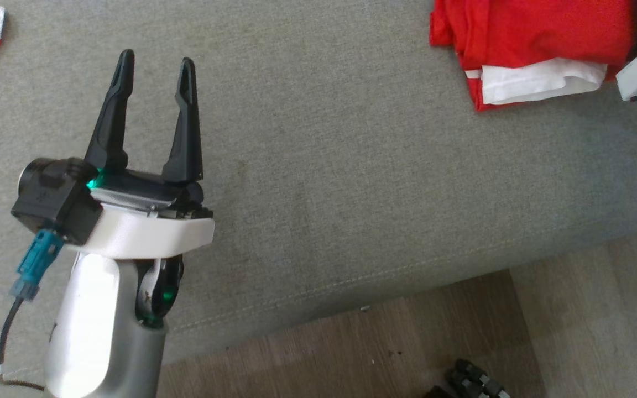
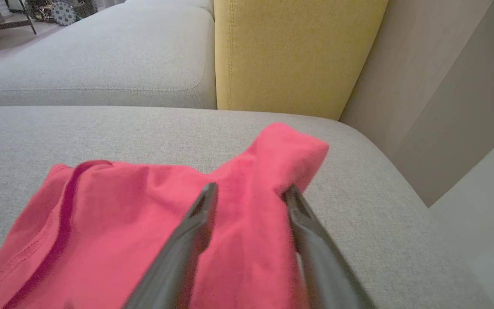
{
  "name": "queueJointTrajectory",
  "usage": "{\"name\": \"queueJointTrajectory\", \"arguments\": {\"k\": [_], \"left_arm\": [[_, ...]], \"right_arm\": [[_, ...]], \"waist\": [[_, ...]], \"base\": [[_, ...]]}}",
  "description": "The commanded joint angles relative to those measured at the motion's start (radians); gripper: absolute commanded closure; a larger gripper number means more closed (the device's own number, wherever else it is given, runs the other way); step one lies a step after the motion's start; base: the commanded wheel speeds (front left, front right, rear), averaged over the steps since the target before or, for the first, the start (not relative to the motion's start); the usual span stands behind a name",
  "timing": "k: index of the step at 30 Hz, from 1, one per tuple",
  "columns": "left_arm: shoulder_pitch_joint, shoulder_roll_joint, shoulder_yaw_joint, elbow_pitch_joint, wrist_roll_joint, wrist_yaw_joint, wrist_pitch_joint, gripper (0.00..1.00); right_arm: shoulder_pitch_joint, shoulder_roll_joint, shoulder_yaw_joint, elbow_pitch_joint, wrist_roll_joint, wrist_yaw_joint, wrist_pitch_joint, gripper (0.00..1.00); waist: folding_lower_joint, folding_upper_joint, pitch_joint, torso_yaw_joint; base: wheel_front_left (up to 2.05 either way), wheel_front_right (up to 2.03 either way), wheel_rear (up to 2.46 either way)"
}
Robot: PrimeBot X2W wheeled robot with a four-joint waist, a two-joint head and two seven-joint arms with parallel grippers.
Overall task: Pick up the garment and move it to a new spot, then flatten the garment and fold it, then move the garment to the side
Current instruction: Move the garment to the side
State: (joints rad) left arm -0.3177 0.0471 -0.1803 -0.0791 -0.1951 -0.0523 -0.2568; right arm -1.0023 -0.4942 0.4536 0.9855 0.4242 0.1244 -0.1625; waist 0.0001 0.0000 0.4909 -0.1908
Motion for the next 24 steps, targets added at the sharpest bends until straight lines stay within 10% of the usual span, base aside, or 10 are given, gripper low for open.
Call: {"name": "queueJointTrajectory", "arguments": {"k": [1, 24], "left_arm": [[0.003, 0.010, 0.029, -0.034, -0.001, 0.001, -0.005, 0.00], [0.066, 0.004, 0.036, -0.031, -0.082, 0.041, -0.005, 0.00]], "right_arm": [[-0.001, -0.011, 0.007, -0.024, 0.012, 0.006, -0.013, 0.00], [0.063, 0.082, -0.016, -0.206, 0.092, 0.006, -0.087, 0.00]], "waist": [[-0.0001, 0.0000, -0.005, 0.002], [-0.0001, 0.0000, -0.191, 0.086]], "base": [[0.00, 0.00, 0.00], [0.00, 0.00, 0.00]]}}
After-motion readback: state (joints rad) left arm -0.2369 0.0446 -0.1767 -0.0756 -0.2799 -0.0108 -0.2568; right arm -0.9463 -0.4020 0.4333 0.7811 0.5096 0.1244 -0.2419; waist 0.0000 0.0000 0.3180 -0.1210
